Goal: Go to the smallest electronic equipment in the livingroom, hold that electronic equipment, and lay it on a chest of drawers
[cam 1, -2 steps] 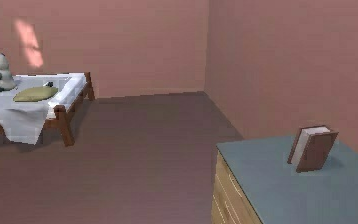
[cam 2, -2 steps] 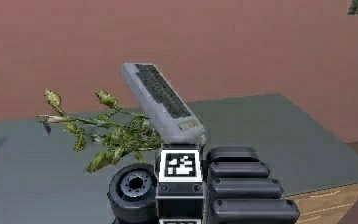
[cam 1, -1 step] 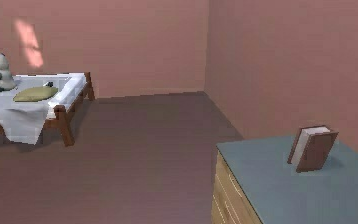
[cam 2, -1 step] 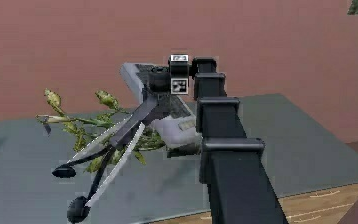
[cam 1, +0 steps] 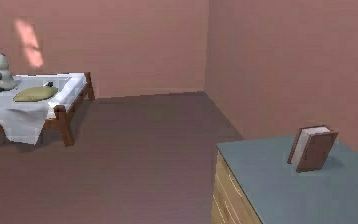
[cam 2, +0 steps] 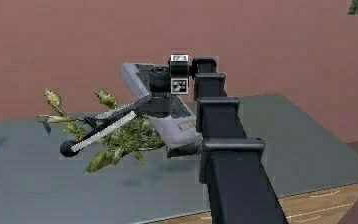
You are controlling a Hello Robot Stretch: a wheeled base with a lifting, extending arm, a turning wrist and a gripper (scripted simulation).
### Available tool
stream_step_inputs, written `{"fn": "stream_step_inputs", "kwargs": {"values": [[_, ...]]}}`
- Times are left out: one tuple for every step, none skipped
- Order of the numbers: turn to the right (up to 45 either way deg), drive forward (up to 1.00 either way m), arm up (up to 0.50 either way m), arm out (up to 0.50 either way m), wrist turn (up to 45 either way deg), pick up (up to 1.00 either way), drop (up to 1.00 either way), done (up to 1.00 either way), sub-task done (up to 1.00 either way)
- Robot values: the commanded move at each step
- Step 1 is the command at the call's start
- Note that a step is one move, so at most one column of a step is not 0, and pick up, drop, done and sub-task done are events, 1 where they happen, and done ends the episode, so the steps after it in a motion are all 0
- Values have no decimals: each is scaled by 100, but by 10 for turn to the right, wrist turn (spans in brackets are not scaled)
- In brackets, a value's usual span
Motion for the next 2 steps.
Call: {"fn": "stream_step_inputs", "kwargs": {"values": [[0,0,0,0,450,0,0,0,0],[0,0,0,0,420,0,0,0,0]]}}
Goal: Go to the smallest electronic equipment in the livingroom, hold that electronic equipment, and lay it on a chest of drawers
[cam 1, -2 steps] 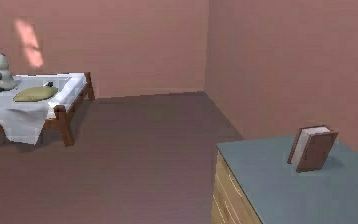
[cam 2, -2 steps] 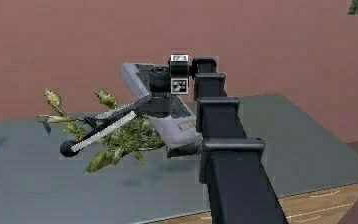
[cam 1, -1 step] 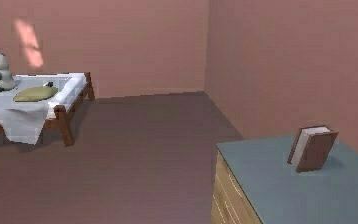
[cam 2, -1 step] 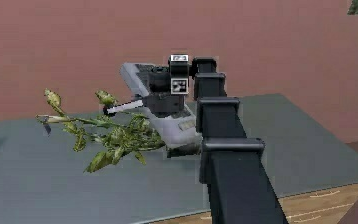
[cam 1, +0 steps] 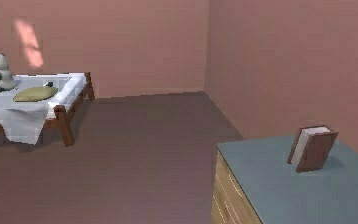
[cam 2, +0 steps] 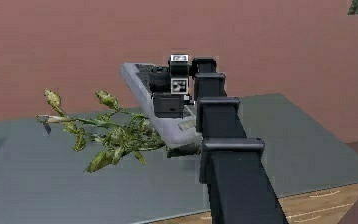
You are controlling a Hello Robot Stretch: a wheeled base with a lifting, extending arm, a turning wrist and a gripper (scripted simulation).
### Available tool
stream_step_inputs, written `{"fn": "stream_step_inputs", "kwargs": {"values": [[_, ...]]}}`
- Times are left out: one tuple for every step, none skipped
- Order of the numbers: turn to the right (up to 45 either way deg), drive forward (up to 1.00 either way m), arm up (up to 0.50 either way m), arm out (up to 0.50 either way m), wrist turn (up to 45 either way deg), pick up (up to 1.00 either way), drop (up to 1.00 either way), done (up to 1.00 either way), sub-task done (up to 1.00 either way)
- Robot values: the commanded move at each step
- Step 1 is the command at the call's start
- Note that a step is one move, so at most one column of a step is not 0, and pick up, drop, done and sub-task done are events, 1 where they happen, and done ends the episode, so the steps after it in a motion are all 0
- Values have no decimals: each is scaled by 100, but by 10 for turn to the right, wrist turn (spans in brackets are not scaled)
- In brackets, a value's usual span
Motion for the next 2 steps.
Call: {"fn": "stream_step_inputs", "kwargs": {"values": [[0,0,-14,0,0,0,0,0,0],[0,0,0,0,0,100,0,0,0]]}}
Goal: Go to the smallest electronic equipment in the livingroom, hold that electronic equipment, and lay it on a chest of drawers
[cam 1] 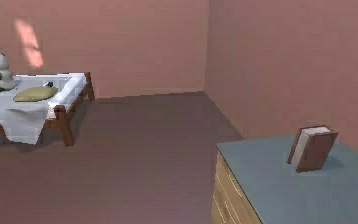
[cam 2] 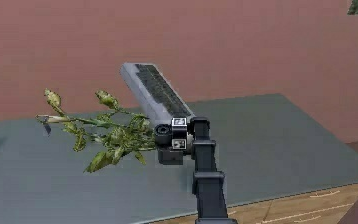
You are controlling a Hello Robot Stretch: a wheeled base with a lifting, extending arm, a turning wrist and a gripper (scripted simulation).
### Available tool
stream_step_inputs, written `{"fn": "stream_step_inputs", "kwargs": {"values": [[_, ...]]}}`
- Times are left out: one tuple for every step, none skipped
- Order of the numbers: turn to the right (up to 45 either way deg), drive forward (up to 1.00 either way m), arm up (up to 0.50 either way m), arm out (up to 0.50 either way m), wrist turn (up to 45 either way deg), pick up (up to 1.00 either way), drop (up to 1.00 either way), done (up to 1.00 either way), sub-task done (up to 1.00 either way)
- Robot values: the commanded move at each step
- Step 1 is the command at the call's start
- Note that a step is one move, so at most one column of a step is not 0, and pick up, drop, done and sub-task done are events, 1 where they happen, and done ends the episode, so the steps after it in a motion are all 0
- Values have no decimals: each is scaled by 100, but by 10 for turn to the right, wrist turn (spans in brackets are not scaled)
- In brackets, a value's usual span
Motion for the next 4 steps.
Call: {"fn": "stream_step_inputs", "kwargs": {"values": [[0,0,10,0,0,0,0,0,0],[0,0,4,0,0,0,0,0,0],[0,0,0,0,-450,0,0,0,0],[0,0,0,0,-450,0,0,0,0]]}}
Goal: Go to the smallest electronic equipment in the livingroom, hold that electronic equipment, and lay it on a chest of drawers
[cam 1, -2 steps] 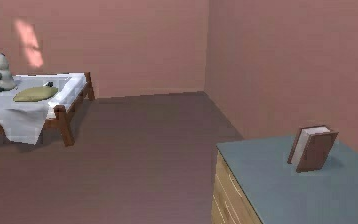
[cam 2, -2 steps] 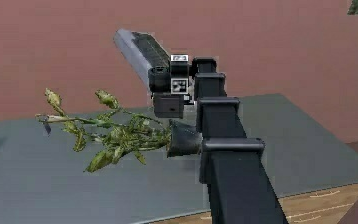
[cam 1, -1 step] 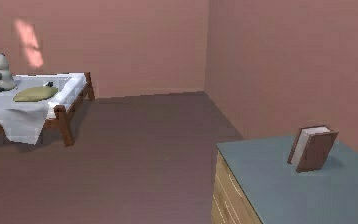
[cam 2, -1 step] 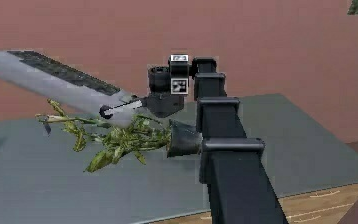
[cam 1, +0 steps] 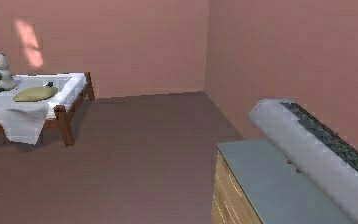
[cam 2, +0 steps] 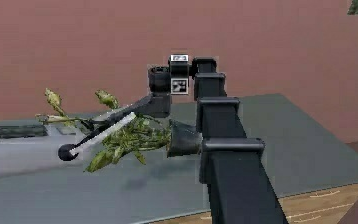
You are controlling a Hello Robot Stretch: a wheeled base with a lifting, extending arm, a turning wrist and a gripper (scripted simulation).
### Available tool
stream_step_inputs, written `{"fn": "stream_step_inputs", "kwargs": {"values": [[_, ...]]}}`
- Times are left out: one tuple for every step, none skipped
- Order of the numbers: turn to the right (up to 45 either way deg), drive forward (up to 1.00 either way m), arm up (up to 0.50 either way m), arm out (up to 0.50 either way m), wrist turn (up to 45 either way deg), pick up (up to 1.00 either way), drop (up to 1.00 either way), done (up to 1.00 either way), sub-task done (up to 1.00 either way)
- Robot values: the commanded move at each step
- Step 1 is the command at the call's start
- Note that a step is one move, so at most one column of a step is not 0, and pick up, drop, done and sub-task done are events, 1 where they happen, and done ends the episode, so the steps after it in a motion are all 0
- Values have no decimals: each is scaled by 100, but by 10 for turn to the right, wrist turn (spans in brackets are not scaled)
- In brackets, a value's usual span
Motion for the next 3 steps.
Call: {"fn": "stream_step_inputs", "kwargs": {"values": [[0,0,0,0,-420,0,0,0,0],[0,0,0,-24,0,0,0,0,0],[450,0,0,0,0,0,0,0,0]]}}
